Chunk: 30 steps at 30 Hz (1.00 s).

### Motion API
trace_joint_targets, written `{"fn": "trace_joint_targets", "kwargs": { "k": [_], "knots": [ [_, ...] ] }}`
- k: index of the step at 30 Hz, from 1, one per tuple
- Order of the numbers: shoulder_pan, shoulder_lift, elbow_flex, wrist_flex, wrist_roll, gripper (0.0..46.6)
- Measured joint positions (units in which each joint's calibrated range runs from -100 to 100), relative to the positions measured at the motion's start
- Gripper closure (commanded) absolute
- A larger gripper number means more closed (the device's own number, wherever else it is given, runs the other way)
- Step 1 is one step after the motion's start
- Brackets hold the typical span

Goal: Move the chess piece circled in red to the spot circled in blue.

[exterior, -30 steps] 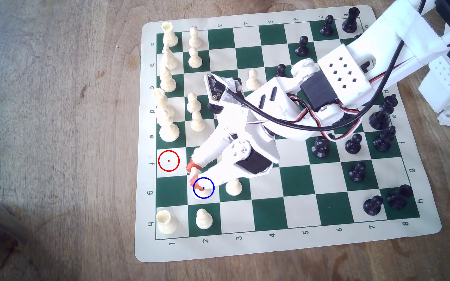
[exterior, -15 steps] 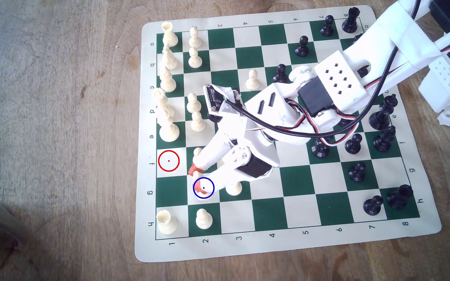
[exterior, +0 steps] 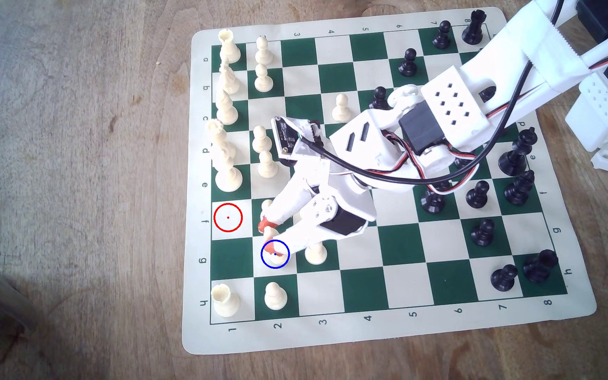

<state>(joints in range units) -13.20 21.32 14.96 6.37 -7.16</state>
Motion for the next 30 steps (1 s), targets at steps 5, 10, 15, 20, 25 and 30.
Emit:
{"fn": "trace_joint_targets", "kwargs": {
  "k": [5, 10, 15, 20, 25, 30],
  "knots": [
    [0.00, 0.08, 0.00, 0.00, 0.00, 44.8],
    [0.00, 0.08, 0.00, 0.00, 0.00, 17.7],
    [0.00, 0.08, 0.00, 0.00, 0.00, 13.6],
    [0.00, 0.08, 0.00, 0.00, -0.10, 13.1],
    [0.00, 0.08, 0.00, 0.00, -0.10, 13.7],
    [0.00, -0.84, 0.54, 2.23, -0.10, 13.4]
  ]
}}
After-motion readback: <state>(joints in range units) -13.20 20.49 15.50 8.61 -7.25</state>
